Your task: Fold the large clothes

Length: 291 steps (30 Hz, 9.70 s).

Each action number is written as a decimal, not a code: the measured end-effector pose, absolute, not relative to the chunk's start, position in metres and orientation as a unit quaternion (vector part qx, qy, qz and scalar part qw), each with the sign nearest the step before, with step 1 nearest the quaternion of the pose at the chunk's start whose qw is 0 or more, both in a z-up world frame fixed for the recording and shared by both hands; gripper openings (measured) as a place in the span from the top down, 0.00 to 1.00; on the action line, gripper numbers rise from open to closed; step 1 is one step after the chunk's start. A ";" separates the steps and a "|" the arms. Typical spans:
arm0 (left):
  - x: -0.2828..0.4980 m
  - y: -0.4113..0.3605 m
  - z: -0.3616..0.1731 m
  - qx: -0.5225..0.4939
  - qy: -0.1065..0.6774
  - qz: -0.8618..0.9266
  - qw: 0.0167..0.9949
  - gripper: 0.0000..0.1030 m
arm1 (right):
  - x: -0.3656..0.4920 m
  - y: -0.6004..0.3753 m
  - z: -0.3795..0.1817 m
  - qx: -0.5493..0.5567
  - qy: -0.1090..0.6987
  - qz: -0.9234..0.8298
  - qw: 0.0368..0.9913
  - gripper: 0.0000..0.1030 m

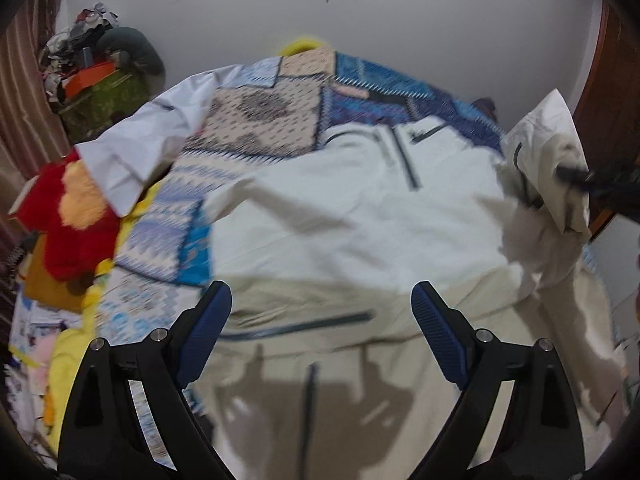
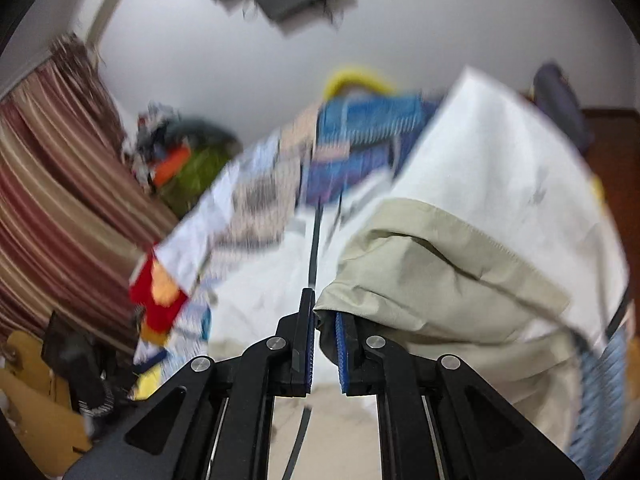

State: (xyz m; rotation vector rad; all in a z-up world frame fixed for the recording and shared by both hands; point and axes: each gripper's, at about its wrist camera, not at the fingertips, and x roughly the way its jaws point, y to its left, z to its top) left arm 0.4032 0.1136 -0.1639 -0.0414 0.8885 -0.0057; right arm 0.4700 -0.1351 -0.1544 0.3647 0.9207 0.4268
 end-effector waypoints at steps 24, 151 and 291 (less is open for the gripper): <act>0.429 -0.019 -0.126 0.051 0.396 -0.116 0.910 0.10 | 0.390 -0.144 -0.226 -0.012 0.510 0.188 0.839 0.92; 0.414 0.196 -0.172 0.014 0.451 -0.019 0.892 0.18 | 0.457 -0.141 -0.218 -0.115 0.486 0.095 0.861 0.00; 0.322 0.117 -0.130 0.050 0.421 -0.033 0.905 0.19 | 0.295 -0.117 -0.170 -0.057 0.464 0.248 0.848 0.84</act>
